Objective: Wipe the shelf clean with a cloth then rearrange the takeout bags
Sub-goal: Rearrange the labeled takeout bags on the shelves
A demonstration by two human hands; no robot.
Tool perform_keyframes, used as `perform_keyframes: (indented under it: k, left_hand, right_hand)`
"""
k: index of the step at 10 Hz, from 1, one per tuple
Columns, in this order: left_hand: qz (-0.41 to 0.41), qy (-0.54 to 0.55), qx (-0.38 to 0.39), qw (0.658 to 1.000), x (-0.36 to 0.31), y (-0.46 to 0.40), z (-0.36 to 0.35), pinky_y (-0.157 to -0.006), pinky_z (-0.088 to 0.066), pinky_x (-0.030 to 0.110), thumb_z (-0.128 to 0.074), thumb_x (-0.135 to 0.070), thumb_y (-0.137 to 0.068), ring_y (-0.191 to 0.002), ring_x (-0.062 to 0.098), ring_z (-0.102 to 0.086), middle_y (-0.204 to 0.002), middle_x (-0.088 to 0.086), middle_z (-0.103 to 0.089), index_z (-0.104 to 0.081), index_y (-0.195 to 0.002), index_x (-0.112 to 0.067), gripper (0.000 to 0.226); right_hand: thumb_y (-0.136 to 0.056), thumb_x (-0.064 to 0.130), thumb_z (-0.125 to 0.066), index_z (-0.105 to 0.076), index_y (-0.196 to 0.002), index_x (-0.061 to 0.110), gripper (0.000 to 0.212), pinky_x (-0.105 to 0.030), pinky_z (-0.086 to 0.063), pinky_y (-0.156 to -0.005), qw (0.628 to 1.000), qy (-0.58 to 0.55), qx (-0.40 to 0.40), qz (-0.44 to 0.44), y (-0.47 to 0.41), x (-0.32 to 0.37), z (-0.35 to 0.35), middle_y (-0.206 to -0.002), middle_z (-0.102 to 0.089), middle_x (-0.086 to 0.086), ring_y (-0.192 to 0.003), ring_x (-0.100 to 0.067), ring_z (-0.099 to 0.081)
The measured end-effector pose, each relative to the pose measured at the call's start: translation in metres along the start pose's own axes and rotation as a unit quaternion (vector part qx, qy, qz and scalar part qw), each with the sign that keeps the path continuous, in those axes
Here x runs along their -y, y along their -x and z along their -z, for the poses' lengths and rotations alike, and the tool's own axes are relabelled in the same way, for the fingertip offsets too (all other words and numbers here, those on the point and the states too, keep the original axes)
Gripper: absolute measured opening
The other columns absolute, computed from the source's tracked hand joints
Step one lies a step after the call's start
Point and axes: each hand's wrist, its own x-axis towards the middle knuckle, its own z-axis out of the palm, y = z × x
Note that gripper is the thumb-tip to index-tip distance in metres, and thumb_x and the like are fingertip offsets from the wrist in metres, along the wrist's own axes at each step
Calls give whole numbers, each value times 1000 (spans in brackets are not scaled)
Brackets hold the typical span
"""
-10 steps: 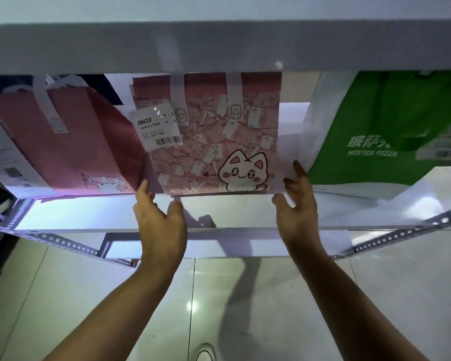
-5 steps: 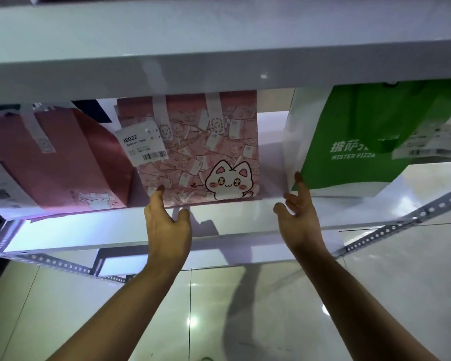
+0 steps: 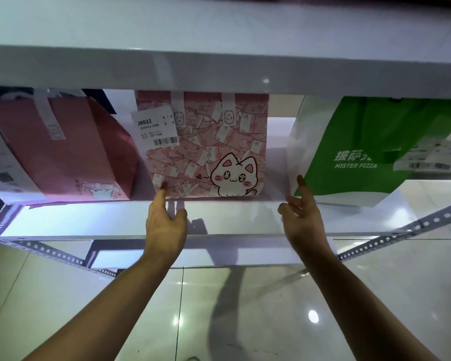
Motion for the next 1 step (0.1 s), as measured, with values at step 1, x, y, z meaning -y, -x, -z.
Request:
perform_keyframes:
  k: [1]
  left_hand:
    - [1,1,1,1000,1,-3,4,-112,-35,40,-52,-13,-94,-133,24,-43,-150,-3,-42,-31,-151,-32,63]
  right_hand:
    - [-84,37,-57,-27,-154,45,76,-47,-54,-99,1000,-9,-19,7,-4,0,1,-127,-66,-5,-108,-26,-65]
